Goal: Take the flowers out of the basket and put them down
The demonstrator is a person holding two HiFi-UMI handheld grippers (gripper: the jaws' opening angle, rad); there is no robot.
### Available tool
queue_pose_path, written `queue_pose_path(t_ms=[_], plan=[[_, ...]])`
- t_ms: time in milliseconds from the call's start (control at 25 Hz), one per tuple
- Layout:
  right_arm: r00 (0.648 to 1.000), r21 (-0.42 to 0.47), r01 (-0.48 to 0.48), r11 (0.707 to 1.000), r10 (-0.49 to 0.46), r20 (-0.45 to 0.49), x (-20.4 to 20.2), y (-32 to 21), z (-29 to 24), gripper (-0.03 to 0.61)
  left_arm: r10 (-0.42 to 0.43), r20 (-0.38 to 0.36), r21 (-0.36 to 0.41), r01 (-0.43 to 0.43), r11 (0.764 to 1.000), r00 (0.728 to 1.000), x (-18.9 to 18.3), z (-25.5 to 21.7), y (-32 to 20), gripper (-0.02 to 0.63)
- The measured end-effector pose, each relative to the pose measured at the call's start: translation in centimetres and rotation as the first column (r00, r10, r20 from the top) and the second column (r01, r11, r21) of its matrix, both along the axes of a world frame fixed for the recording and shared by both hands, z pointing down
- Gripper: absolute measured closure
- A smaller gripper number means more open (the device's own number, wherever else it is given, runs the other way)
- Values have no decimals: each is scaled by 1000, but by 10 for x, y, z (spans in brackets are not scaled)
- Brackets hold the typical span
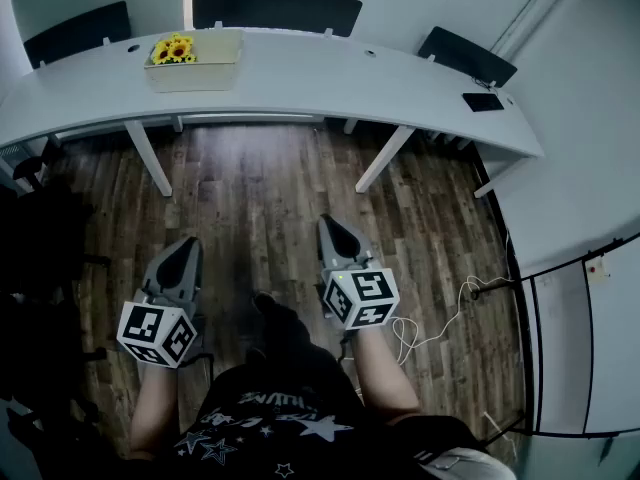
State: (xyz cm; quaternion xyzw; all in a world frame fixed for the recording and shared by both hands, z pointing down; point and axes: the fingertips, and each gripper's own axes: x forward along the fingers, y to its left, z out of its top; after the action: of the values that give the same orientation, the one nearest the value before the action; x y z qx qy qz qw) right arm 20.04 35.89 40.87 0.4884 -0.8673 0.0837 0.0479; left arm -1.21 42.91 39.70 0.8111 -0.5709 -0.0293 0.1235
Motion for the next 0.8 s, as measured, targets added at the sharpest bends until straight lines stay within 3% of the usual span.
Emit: queue_pose_path(t_ms=[200, 440, 680, 800], plan=[[1000, 12, 21, 1000, -21, -20, -15, 1, -3, 577, 3, 28, 11, -3, 1000, 1000, -7, -3, 2, 604], [999, -3, 30, 1000, -30, -37, -14, 2, 1, 577, -17, 8, -3, 17, 1000, 1000, -8, 1, 3, 604], [1000, -16, -22, 1000, 22, -5, 0, -7, 5, 577, -16, 22, -4, 16, 1000, 1000, -2, 0, -12, 604], [998, 19, -62, 998, 61, 33, 10, -17, -2, 577, -21, 22, 5, 21, 1000, 1000, -3, -1, -19, 604]])
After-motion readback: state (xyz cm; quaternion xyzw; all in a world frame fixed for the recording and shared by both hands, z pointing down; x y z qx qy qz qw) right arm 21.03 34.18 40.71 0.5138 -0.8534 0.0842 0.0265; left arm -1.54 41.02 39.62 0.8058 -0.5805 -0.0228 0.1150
